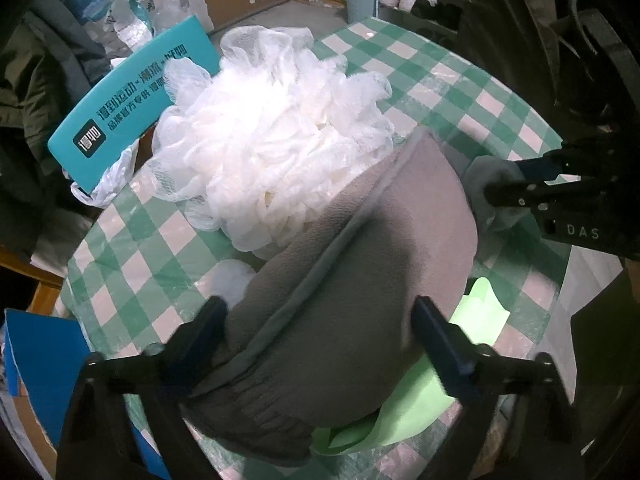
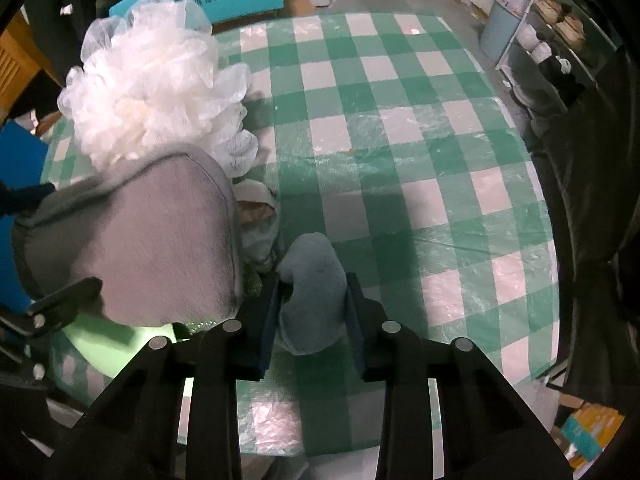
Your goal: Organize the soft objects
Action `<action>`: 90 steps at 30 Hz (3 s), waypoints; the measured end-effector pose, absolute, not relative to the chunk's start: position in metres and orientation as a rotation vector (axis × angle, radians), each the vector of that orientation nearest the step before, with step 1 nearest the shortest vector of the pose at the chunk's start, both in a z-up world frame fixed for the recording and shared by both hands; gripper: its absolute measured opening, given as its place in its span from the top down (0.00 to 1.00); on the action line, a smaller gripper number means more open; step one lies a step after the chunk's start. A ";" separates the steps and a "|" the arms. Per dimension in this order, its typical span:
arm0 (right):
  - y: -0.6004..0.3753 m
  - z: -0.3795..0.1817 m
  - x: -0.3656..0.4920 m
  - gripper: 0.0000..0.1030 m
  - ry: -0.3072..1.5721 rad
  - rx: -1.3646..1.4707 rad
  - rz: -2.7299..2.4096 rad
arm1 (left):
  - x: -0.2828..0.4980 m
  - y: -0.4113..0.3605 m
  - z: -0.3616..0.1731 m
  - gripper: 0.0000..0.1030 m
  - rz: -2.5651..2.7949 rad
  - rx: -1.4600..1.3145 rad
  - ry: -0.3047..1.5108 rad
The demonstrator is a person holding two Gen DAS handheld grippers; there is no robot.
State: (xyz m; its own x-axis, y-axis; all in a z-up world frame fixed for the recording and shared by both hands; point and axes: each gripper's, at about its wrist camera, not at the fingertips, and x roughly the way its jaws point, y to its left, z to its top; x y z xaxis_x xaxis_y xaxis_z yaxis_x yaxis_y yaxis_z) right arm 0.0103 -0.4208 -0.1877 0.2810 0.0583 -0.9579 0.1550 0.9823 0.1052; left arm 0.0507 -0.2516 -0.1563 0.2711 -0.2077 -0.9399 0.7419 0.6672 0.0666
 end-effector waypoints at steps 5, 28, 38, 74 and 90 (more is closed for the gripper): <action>-0.421 -0.188 0.012 0.70 1.297 0.197 -0.061 | 0.054 -0.244 -0.148 0.52 -0.705 0.497 1.117; -0.400 -0.136 0.006 0.70 1.161 0.149 -0.042 | 0.054 -0.197 -0.088 0.76 -0.637 0.247 1.045; -0.383 -0.112 0.006 0.70 1.109 0.108 -0.015 | 0.053 -0.167 -0.069 0.77 -0.559 0.190 0.993; -0.290 -0.046 0.020 0.70 0.979 0.007 0.156 | 0.035 -0.071 -0.028 0.78 -0.311 0.118 0.867; -0.212 -0.034 0.041 0.70 0.971 -0.035 0.290 | 0.027 -0.003 -0.011 0.78 -0.199 0.044 0.821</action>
